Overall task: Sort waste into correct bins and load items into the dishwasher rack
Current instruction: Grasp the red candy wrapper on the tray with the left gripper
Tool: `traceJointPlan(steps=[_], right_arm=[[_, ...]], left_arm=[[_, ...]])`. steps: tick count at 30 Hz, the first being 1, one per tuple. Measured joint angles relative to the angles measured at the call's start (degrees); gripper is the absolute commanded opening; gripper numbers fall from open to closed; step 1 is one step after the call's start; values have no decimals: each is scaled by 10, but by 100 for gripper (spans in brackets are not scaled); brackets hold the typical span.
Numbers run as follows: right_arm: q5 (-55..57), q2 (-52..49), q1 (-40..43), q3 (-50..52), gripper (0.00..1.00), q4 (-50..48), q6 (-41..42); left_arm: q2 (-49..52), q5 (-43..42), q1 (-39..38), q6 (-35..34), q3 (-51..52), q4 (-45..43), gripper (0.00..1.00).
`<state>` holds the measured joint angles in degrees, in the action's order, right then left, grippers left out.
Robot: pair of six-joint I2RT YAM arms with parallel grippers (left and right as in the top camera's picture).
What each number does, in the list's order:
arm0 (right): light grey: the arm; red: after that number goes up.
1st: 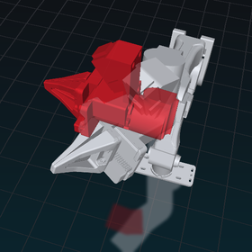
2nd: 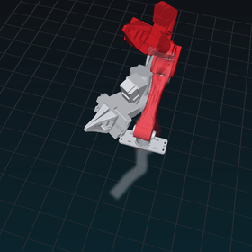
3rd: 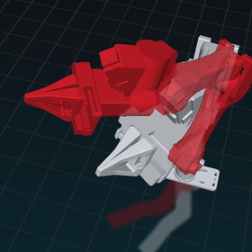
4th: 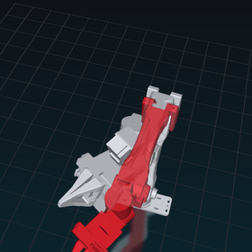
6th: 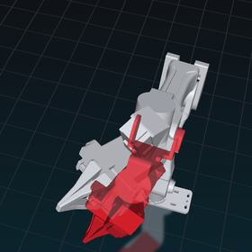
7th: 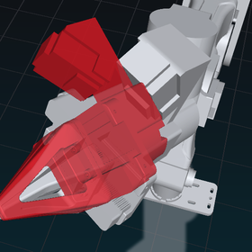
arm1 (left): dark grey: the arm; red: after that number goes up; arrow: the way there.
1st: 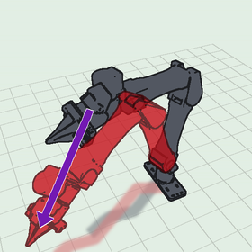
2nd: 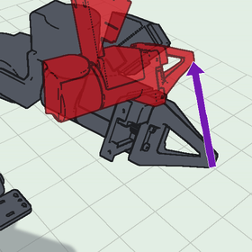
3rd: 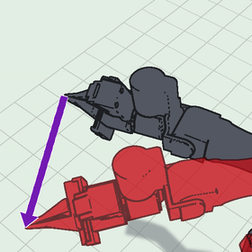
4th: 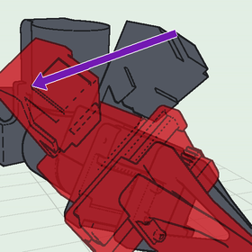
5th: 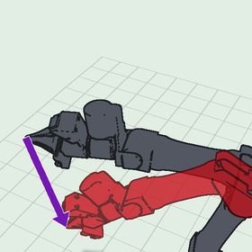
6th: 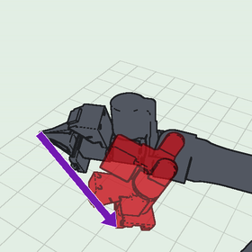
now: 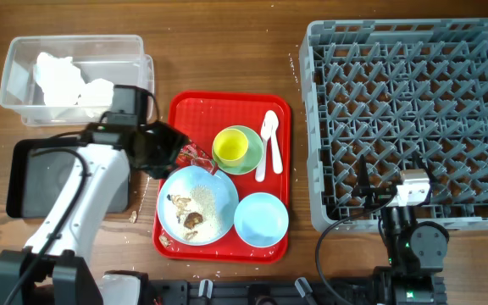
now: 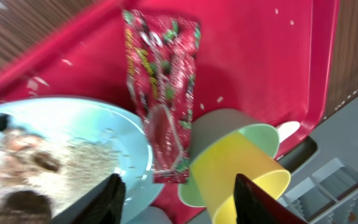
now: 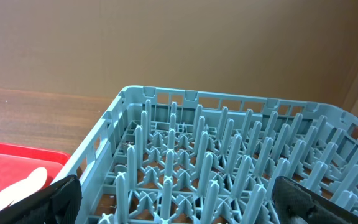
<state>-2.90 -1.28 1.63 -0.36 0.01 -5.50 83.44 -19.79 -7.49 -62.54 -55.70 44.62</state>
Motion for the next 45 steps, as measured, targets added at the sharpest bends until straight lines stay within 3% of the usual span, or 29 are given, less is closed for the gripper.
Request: traceJointPlan(steps=[4, 9, 25, 33, 45], right_arm=[[0, 0, 0, 0, 100, 0, 0], [0, 0, 0, 0, 100, 0, 0], [0, 0, 0, 0, 99, 0, 0], [0, 0, 0, 0, 100, 0, 0], [0, 0, 0, 0, 100, 0, 0]], left_arm=[[16, 16, -38, -64, 3, -14, 51], [64, 30, -41, -85, 3, -28, 50], [124, 69, -41, -94, 3, -78, 49], [131, 80, -41, -96, 3, -106, 36], [137, 98, -41, -98, 8, -106, 34]])
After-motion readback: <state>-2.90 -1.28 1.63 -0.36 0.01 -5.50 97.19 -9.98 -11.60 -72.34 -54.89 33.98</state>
